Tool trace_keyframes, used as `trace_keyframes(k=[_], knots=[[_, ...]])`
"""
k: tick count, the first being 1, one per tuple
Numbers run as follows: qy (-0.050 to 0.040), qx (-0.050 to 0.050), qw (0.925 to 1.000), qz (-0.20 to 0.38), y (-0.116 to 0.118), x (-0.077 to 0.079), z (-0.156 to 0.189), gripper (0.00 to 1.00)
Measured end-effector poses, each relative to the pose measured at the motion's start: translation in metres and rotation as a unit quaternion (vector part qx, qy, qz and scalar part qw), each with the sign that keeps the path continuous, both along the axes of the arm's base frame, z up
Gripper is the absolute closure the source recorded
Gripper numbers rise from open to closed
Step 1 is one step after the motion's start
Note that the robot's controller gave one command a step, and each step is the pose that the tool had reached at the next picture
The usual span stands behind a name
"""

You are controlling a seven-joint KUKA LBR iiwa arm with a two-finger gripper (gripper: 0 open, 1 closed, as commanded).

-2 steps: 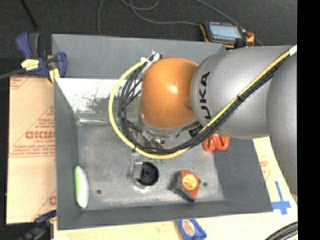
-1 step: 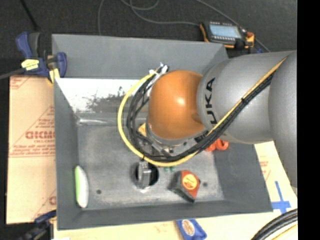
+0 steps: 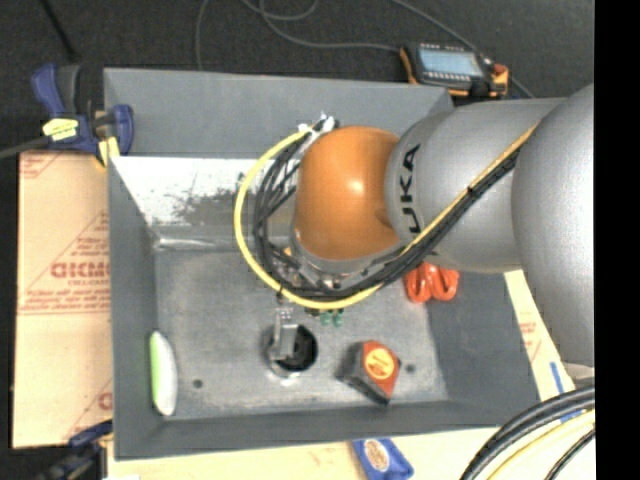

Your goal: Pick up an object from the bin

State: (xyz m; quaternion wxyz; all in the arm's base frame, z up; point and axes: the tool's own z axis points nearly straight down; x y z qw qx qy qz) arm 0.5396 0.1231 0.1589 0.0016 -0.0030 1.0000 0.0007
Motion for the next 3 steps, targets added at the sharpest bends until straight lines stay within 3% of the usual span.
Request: trace_keyframes(k=[1, 2, 3], knots=[[0.0004, -0.001, 1.0, -0.002, -0.051, -0.012, 0.002, 0.0], [-0.0037, -0.001, 0.9999, 0.01, -0.076, -0.02, -0.041, 0.0], [0.005, -0.002, 0.9998, -0.022, -0.055, -0.011, -0.069, 0.0]])
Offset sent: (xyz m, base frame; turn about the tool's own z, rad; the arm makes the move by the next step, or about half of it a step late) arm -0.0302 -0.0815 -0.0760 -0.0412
